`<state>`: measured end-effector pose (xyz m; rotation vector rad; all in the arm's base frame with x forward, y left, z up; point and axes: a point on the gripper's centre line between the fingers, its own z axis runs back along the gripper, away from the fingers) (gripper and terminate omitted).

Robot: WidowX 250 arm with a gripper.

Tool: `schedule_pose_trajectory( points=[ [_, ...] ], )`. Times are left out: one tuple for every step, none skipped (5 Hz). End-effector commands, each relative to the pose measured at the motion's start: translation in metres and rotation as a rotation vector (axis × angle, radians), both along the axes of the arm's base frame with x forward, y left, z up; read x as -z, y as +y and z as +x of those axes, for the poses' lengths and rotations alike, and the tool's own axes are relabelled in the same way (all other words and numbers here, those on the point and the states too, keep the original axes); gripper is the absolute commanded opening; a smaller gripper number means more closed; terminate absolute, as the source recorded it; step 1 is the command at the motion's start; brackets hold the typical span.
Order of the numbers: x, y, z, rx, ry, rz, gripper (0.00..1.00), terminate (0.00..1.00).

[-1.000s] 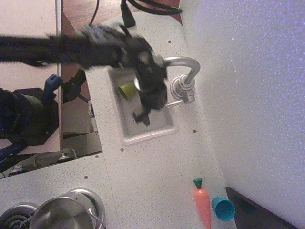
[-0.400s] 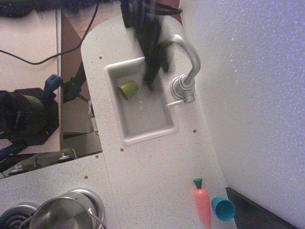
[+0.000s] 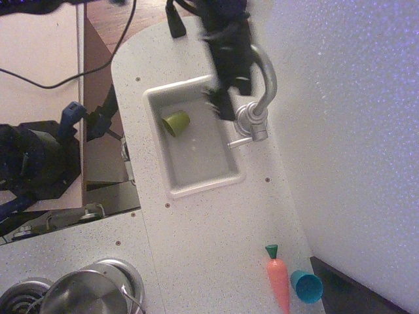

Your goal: Turn faucet left

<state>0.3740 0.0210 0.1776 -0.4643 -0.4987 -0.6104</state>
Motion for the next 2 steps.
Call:
schedule_pose_trajectory(
  points=[
    [-0.007, -0.012, 0.003, 0.045, 0.002, 0.068, 1.0, 0.0],
    [-0.02, -0.024, -0.017, 0.06, 0.015, 0.106, 1.0, 0.0]
  ],
)
